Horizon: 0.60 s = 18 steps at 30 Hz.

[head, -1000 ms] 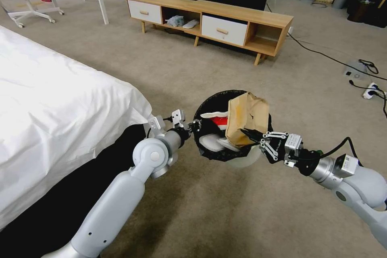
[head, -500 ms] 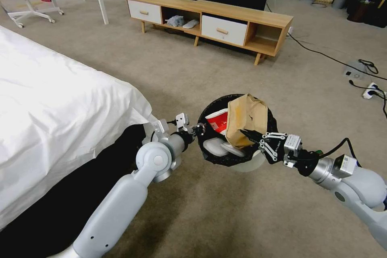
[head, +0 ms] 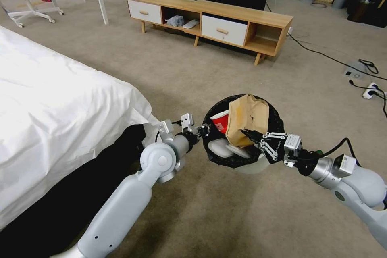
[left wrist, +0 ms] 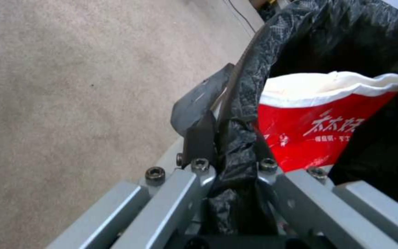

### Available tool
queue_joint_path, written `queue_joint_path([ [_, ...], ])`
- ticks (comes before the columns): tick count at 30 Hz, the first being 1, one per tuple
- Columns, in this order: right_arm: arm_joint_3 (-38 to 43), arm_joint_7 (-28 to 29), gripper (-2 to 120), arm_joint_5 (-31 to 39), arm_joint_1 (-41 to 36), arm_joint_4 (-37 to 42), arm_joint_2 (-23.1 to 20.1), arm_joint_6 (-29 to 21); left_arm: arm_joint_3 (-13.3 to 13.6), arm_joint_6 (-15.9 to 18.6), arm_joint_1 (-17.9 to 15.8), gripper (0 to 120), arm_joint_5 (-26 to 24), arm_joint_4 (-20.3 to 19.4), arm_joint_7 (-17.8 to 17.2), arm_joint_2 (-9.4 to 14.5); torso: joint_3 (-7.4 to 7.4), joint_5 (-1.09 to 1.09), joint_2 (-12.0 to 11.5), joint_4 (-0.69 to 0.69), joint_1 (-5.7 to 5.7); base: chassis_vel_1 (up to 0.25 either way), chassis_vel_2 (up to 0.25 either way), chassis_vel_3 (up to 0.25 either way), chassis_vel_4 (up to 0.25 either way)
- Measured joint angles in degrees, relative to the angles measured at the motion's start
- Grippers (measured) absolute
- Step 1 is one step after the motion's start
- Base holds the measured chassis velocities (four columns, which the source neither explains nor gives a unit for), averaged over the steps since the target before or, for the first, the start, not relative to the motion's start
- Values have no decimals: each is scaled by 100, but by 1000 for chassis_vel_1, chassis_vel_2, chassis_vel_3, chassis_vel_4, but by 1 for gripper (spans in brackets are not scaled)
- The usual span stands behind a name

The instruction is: Pick up the trash bin, then pick up the garbage from the floor and place it into the trash bin.

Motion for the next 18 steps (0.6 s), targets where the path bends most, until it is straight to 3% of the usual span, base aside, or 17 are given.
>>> queue_joint_path([
  [8, -19, 113, 2, -79, 4, -74, 39, -29, -2, 0, -12, 3, -2, -95, 0, 25, 0, 0, 0, 0, 0, 0, 0, 0, 0],
  [16, -44, 222, 28, -189, -12, -152, 79, -91, -51, 1, 28, 3, -15, -161, 0, 117, 0, 0, 0, 0, 0, 0, 0, 0, 0],
  [18, -87, 293, 39, -200, -11, -177, 114, -126, -70, 1, 34, 3, -26, -196, 0, 148, 0, 0, 0, 0, 0, 0, 0, 0, 0],
])
